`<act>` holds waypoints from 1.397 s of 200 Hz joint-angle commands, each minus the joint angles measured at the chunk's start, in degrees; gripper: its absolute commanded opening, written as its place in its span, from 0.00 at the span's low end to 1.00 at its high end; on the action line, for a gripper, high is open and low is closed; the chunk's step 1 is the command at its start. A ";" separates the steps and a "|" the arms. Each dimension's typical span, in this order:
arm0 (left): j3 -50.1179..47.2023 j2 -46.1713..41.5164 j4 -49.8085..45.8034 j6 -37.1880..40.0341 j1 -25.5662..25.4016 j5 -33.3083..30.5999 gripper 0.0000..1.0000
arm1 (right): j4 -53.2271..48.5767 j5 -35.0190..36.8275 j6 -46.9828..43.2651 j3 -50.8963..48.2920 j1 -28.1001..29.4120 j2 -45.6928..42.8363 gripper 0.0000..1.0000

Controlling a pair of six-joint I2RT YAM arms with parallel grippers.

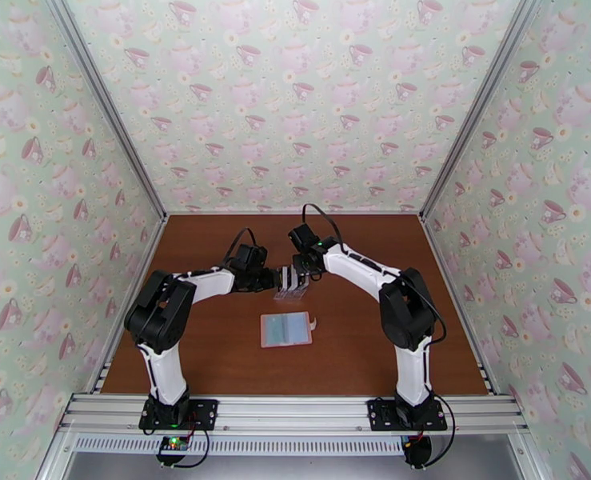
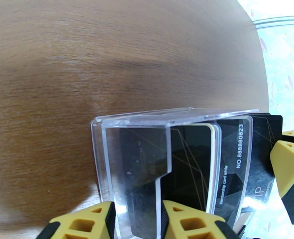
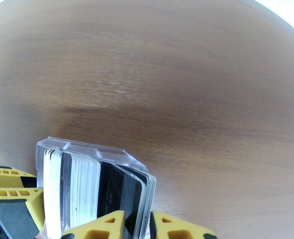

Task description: Put the credit cards into the card holder

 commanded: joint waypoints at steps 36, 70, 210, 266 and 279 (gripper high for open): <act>0.64 1.59 -2.28 -0.02 0.45 -0.27 0.37 | -2.34 1.17 -0.55 1.68 -0.02 -0.11 0.17; 0.65 1.49 -2.28 -0.02 0.40 -0.29 0.37 | -2.61 0.32 -0.47 2.41 0.08 0.21 0.12; 0.52 1.60 -2.24 -0.02 0.54 -0.24 0.37 | -1.16 -6.47 1.76 3.50 0.67 -0.18 0.00; 0.50 1.32 -2.32 -0.02 0.62 -0.26 0.37 | -2.52 -6.13 1.58 4.39 0.93 2.41 0.00; 0.46 1.40 -2.24 -0.02 0.63 -0.27 0.37 | -2.34 -6.18 1.48 4.01 1.04 2.51 0.00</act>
